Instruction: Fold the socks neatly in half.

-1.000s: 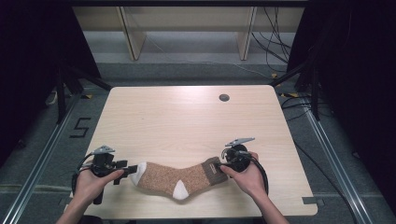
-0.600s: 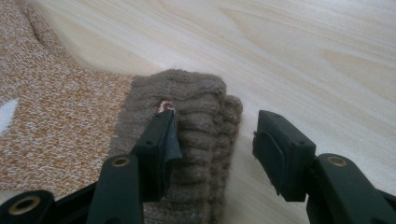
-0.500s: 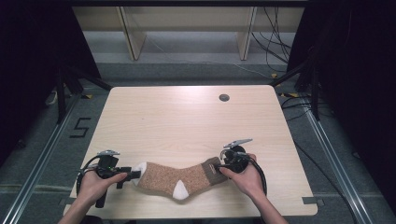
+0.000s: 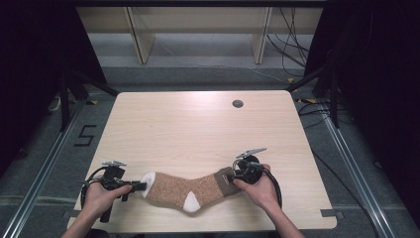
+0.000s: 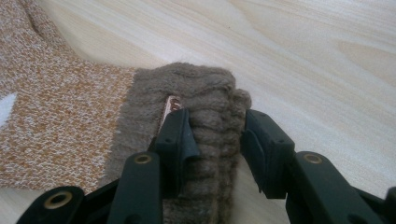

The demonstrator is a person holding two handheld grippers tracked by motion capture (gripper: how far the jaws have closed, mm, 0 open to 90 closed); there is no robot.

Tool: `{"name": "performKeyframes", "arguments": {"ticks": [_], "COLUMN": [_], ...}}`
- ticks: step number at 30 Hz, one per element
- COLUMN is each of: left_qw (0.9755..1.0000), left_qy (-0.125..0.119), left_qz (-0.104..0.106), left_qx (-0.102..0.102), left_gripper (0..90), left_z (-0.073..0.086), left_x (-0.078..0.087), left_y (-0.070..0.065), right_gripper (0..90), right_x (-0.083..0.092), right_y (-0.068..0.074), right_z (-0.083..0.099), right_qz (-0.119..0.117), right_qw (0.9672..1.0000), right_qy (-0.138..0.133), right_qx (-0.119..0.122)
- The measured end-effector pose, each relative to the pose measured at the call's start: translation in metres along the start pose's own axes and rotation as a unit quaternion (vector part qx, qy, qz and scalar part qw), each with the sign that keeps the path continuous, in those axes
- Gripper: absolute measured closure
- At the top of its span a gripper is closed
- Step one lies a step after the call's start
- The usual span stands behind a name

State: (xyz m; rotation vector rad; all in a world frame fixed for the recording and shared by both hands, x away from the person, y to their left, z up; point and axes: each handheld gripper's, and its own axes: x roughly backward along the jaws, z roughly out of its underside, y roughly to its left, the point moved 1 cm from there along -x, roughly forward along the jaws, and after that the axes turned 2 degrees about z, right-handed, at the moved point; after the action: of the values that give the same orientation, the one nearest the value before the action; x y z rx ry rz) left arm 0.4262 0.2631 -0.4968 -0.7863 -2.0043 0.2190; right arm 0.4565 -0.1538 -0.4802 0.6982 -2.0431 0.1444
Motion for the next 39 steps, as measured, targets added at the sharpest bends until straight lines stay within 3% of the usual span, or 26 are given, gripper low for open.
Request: {"name": "performKeyframes", "arguments": {"ticks": [9, 15, 22, 23, 24, 30, 31, 33, 36, 39], "left_qw": [0.9996, 0.9973, 0.9955, 0.9949, 0.9951, 0.9942, 0.9943, 0.9938, 0.9933, 0.9927], "left_qy": [-0.023, -0.046, -0.061, -0.067, -0.062, -0.077, -0.078, -0.081, -0.081, -0.078], "left_qz": [0.013, 0.055, 0.073, 0.076, 0.076, 0.074, 0.072, 0.074, 0.076, 0.082], "left_qx": [0.006, 0.014, 0.001, 0.003, -0.006, -0.014, -0.014, -0.019, -0.029, -0.041], "left_gripper": [77.3, 77.7, 78.1, 78.1, 78.1, 78.1, 78.2, 78.2, 78.3, 78.3], "left_z": [-0.005, -0.014, -0.026, -0.028, -0.03, -0.04, -0.041, -0.045, -0.048, -0.051], "left_x": [0.009, 0.025, 0.035, 0.034, 0.036, 0.035, 0.035, 0.034, 0.033, 0.03], "left_y": [-0.006, -0.013, -0.024, -0.026, -0.027, -0.036, -0.038, -0.041, -0.049, -0.057], "right_gripper": [60.5, 60.4, 61.3, 61.5, 61.5, 63.2, 63.7, 64.4, 64.6, 64.7], "right_x": [0.001, 0.0, -0.002, -0.002, -0.002, -0.003, -0.003, -0.004, -0.005, -0.005], "right_y": [0.001, 0.003, 0.003, 0.004, 0.005, 0.007, 0.006, 0.008, 0.006, 0.007], "right_z": [0.0, 0.0, -0.002, -0.002, -0.002, -0.002, -0.002, -0.003, -0.003, -0.004], "right_qz": [0.004, 0.01, 0.022, 0.013, 0.014, 0.013, 0.025, 0.013, 0.026, 0.011], "right_qw": [1.0, 0.9999, 0.9997, 0.9999, 0.9999, 0.9998, 0.9997, 0.9998, 0.9996, 0.9999], "right_qy": [0.004, 0.003, -0.008, -0.008, -0.009, -0.011, -0.007, -0.01, -0.009, -0.01], "right_qx": [0.002, -0.002, 0.006, 0.004, 0.004, -0.004, -0.001, -0.005, 0.004, 0.004]}}
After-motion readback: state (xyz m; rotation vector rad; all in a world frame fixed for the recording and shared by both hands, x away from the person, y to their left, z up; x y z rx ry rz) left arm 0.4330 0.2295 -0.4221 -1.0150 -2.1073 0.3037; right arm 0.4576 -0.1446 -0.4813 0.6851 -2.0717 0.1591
